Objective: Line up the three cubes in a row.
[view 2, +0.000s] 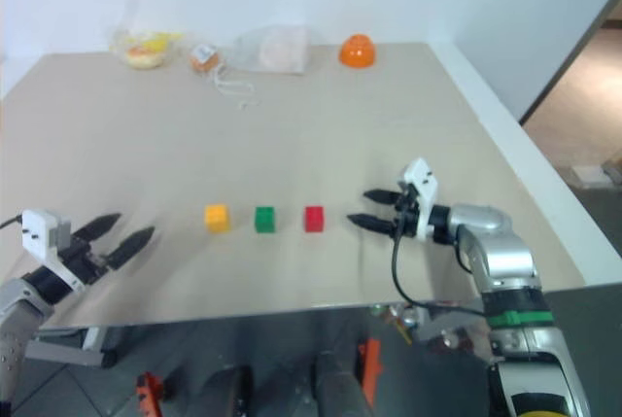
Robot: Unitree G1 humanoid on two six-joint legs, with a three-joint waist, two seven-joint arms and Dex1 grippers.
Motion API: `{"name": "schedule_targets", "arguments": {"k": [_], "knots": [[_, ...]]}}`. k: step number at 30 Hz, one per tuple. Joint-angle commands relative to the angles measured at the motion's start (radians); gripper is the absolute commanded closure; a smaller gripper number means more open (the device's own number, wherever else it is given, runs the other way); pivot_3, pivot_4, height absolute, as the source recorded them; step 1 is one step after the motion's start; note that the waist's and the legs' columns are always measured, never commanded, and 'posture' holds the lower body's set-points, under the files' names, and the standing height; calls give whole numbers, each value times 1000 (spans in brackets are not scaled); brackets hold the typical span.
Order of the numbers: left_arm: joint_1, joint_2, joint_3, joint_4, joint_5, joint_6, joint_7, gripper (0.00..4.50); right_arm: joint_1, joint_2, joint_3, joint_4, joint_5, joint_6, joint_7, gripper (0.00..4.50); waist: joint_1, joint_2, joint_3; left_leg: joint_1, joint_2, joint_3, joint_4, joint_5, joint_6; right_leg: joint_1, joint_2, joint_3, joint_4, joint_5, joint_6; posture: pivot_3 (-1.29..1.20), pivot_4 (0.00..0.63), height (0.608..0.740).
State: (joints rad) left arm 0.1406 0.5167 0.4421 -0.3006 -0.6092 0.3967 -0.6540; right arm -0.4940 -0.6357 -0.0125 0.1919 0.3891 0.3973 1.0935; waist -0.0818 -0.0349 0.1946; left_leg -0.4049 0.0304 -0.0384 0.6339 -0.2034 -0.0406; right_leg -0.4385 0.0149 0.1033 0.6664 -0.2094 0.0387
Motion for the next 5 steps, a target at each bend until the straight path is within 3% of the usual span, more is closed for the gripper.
{"name": "schedule_targets", "arguments": {"k": [1, 5], "knots": [[43, -7, 53, -88, -35, 14, 45, 119, -3, -21, -56, -73, 33, 11, -12, 895, 0, 0, 0, 1, 0, 1, 1, 0, 0, 1, 1, 1, 0, -1, -4, 0, 150, 740], [46, 20, 42, -72, -23, 28, 58, 119, -6, -17, -56, -81, 31, 13, -22, 895, 0, -1, -1, 4, 0, 1, 3, 1, 0, 3, 1, 1, 0, -2, -6, 0, 150, 740]]}}
